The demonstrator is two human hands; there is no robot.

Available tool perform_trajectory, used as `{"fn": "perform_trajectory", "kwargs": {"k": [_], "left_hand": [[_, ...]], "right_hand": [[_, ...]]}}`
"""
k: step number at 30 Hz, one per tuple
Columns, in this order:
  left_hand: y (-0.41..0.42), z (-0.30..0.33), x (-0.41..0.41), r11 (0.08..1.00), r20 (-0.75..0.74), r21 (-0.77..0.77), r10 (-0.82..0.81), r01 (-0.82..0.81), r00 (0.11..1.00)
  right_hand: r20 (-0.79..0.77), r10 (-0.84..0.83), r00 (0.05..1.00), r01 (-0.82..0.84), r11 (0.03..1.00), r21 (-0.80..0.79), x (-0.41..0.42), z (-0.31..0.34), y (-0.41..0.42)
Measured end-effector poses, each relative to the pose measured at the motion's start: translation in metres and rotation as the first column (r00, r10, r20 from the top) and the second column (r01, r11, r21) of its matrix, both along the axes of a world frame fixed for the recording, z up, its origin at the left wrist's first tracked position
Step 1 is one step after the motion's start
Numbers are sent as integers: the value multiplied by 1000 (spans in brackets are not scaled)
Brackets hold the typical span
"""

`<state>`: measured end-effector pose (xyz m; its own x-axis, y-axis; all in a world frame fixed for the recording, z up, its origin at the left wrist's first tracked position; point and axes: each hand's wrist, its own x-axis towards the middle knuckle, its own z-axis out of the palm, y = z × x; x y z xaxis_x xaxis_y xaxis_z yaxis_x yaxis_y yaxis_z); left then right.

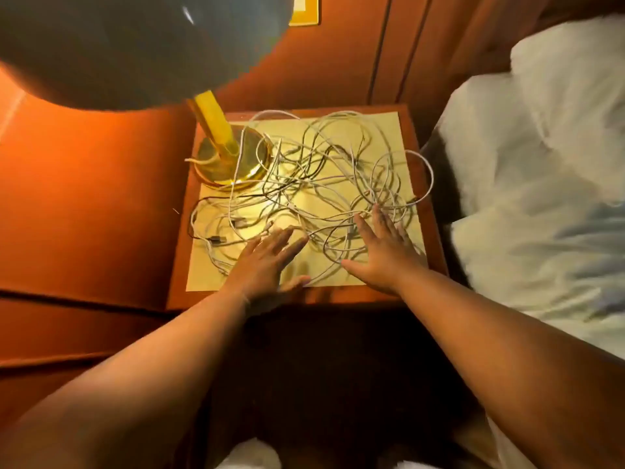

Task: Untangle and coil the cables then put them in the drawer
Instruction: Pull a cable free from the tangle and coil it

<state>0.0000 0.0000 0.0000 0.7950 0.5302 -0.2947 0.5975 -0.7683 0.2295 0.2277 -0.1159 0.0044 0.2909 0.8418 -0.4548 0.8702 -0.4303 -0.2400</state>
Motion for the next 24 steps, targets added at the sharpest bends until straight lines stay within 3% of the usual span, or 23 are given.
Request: {"fn": "perform_trajectory", "kwargs": {"k": [4,9,15,24], "left_hand": [[-14,-50,-2,997,-17,70,31,-30,999],[-24,-87,-1,972,67,219,76,-89,995],[-27,-87,-2,961,76,263,63,-81,995],[-30,-84,-3,956,77,283,59,-79,995]], "right_hand": [[81,18,997,-29,990,140,-2,-48,-13],[190,-7,982,-47,960,277,-2,-84,-18],[183,-41,982,-31,927,373,-10,-81,-26],[71,-255,964,168,797,580,-19,-85,-36]]}}
